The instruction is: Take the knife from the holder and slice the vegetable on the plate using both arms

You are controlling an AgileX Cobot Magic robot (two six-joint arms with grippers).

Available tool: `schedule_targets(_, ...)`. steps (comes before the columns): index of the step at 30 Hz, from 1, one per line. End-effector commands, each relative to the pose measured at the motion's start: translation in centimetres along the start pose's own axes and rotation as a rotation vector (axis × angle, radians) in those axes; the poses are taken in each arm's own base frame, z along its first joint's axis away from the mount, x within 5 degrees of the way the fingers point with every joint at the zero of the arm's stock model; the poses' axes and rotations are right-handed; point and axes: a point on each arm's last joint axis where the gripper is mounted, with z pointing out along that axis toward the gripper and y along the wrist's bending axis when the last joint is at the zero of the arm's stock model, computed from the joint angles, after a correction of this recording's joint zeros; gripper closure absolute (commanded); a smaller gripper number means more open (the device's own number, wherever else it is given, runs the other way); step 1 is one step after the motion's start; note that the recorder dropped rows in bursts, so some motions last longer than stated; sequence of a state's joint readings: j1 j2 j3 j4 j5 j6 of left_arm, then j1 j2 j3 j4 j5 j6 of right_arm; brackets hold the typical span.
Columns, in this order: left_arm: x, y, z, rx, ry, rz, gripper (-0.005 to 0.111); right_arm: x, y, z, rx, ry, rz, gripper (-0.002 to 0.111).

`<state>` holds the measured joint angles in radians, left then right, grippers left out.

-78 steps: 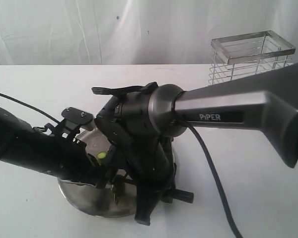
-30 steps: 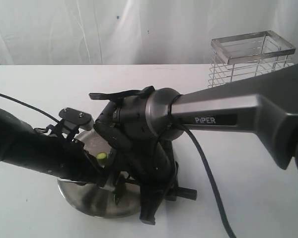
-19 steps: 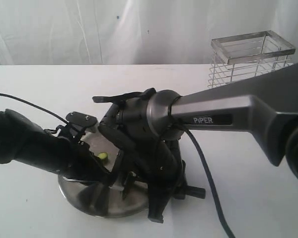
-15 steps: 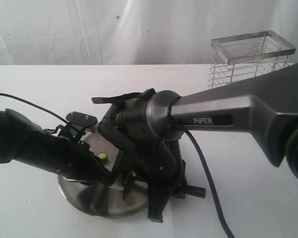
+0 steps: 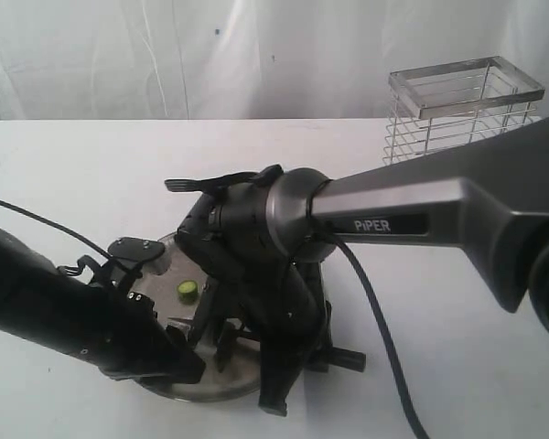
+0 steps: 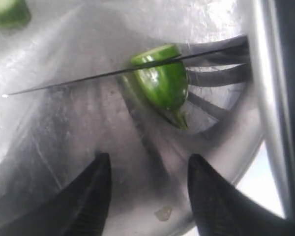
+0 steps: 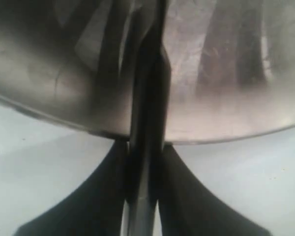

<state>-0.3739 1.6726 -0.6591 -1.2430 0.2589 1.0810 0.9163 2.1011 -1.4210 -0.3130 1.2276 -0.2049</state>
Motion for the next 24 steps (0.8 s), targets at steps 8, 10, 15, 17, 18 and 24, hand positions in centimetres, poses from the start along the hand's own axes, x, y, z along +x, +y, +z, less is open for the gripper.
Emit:
schedule_targets(8,-0.6,-0.7,0.5,0.092,-0.105,-0.095,0.048,0.2,0.0,-0.4,-0.002,-0.019,0.005,0.108)
schedule_targets(10,-0.8,-0.9,0.5,0.114,-0.138,-0.064,0.048,0.2,0.0,-0.4,-0.002,-0.019,0.005,0.108)
schedule_targets(15,-0.8,0.7,-0.4,0.027,-0.188,-0.083,0.053,0.2,0.0,-0.4,-0.004,-0.019,0.006,0.108)
schedule_targets(17,-0.5,1.6,-1.1,0.030,-0.207,-0.114,0.053,0.1,0.2,-0.4,-0.032,-0.025,0.016,0.108)
schedule_targets(18,-0.4,1.9,-1.4,0.034,-0.216,-0.132,0.053,0.1,0.4,-0.5,-0.053,-0.030,0.021,0.108)
schedule_targets(24,0.9,3.4,-3.6,0.047,-0.274,-0.227,0.053,0.1,0.2,-0.5,-0.031,-0.026,0.024,0.108)
